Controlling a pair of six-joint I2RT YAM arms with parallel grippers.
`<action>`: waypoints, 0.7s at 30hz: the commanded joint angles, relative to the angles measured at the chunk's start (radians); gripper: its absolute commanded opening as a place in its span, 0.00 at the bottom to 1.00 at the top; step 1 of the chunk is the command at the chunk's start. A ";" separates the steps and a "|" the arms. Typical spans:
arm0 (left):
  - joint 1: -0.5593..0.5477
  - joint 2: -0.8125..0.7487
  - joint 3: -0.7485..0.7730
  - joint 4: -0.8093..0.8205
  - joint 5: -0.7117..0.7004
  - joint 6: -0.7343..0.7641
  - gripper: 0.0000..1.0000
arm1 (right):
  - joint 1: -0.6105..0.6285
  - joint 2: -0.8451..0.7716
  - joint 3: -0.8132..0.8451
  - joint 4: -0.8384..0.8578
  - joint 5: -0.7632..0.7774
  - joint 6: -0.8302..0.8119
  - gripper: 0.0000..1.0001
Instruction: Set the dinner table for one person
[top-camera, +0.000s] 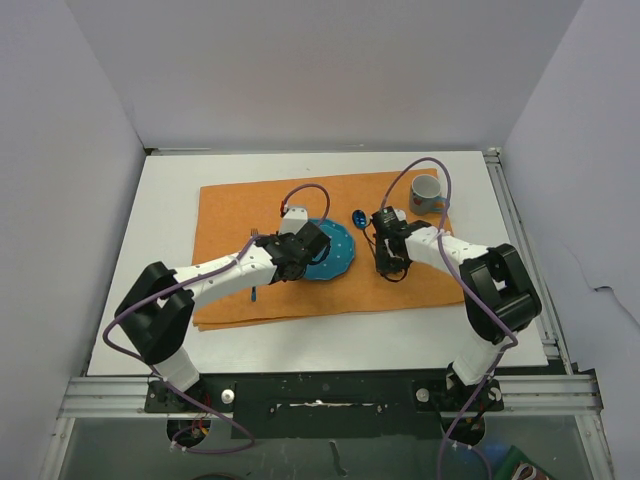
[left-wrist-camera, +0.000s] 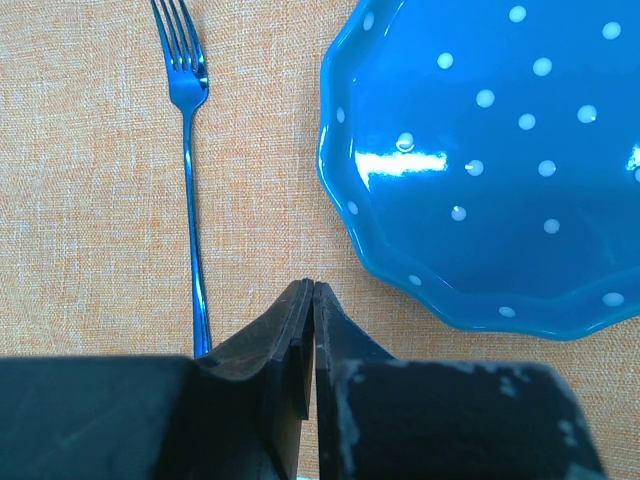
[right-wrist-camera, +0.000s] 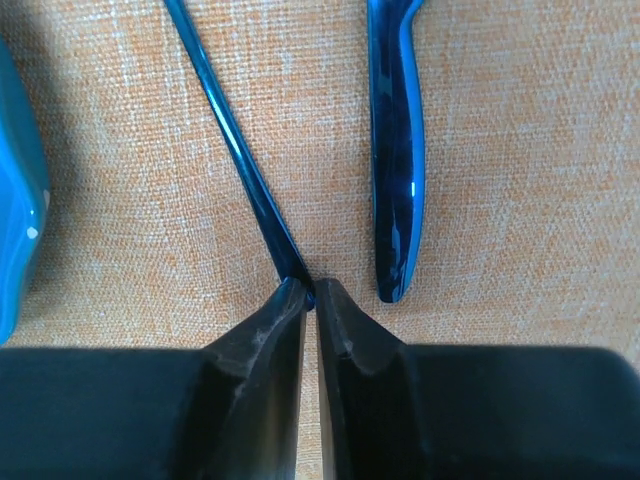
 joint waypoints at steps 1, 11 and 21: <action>-0.001 0.000 0.021 0.012 -0.004 0.008 0.04 | -0.018 0.007 0.004 -0.047 0.069 -0.030 0.24; -0.002 0.010 0.028 0.007 -0.004 0.007 0.04 | -0.041 0.061 0.305 -0.146 0.073 -0.143 0.53; -0.002 0.031 0.041 -0.004 -0.011 0.014 0.04 | -0.121 0.192 0.447 -0.152 -0.020 -0.216 0.48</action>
